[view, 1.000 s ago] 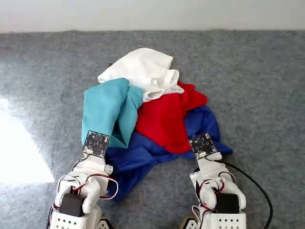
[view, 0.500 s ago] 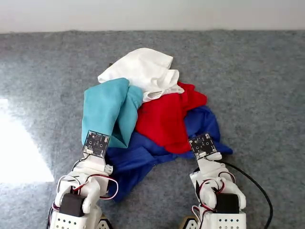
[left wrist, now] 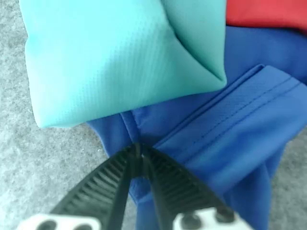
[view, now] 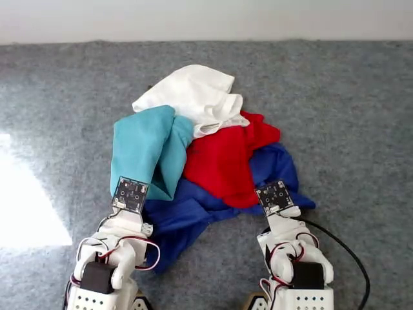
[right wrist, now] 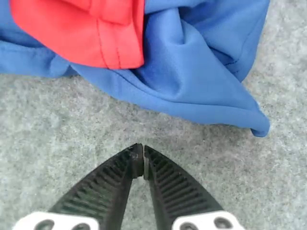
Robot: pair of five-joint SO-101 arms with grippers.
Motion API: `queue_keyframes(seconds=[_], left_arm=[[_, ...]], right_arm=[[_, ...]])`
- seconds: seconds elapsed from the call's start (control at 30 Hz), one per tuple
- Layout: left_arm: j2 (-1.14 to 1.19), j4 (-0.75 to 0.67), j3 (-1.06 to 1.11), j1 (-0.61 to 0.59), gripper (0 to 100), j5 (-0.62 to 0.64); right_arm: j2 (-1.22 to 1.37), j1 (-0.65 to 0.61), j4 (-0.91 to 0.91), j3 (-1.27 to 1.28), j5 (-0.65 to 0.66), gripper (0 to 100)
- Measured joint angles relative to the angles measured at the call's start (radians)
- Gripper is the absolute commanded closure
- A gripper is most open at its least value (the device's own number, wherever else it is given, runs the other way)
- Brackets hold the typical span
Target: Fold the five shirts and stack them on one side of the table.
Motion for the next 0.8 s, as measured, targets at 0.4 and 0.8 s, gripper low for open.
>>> queue_keyframes(seconds=[0.4, 0.8], left_arm=[[0.000, 0.000, 0.000, 0.000, 98, 0.000], [0.000, -0.015, -0.146, 0.083, 92, -0.551]], right_arm=[[0.000, 0.000, 0.000, 0.000, 0.000, 97.9], [0.000, 0.000, 0.000, 0.000, 0.000, 97.9]])
